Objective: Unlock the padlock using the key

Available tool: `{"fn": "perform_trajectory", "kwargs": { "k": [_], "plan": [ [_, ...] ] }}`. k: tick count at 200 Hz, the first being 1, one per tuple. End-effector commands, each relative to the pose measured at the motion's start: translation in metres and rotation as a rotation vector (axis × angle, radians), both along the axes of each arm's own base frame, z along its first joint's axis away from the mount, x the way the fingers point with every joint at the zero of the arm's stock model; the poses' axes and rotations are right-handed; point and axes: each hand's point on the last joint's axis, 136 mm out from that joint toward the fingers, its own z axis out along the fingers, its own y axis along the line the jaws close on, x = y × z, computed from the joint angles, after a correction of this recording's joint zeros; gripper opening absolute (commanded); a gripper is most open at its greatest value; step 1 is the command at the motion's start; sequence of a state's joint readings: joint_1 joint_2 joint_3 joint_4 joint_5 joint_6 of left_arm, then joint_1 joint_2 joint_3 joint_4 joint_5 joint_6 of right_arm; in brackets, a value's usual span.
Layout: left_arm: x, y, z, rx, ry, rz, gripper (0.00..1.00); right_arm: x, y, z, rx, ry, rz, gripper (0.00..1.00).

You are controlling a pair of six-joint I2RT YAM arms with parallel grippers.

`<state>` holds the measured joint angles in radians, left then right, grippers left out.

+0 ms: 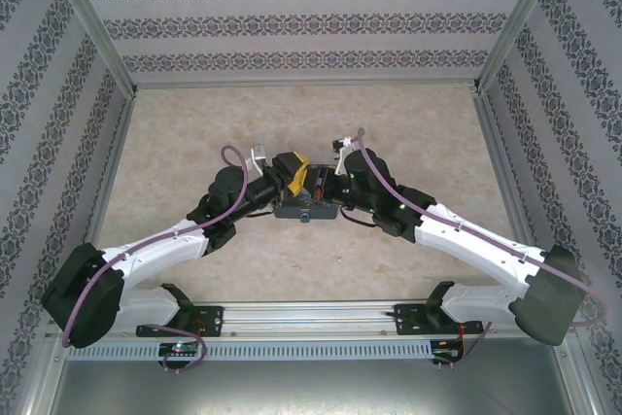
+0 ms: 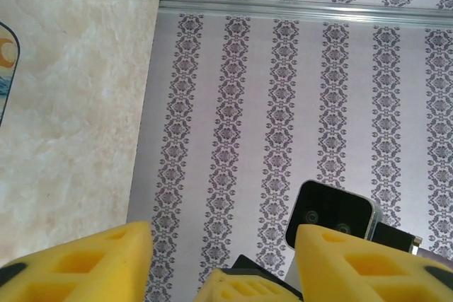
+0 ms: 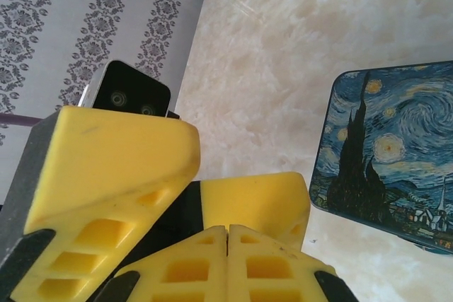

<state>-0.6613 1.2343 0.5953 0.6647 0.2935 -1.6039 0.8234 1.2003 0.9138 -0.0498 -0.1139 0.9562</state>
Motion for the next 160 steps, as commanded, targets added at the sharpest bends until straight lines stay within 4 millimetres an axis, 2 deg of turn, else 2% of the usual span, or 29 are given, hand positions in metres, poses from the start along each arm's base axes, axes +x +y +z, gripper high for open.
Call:
{"fn": "perform_trajectory", "kwargs": {
  "k": [1,34,75,111,160],
  "plan": [
    [-0.006,0.005,-0.005,0.02,-0.008,0.022,0.6,0.002,-0.007,0.022,0.049,-0.039,-0.015,0.0],
    [-0.007,0.007,-0.013,0.042,0.001,0.025,0.62,0.004,-0.011,0.023,0.055,-0.039,-0.018,0.0],
    [-0.004,0.002,-0.006,0.035,-0.011,0.012,0.62,0.005,-0.006,0.02,0.063,-0.026,-0.006,0.0],
    [-0.002,-0.005,0.007,0.016,-0.032,-0.007,0.62,0.007,-0.003,0.009,0.052,-0.006,-0.004,0.0],
    [-0.004,-0.003,0.012,-0.016,-0.039,-0.007,0.61,0.009,-0.005,-0.01,0.014,0.016,-0.012,0.0]
  ]
}}
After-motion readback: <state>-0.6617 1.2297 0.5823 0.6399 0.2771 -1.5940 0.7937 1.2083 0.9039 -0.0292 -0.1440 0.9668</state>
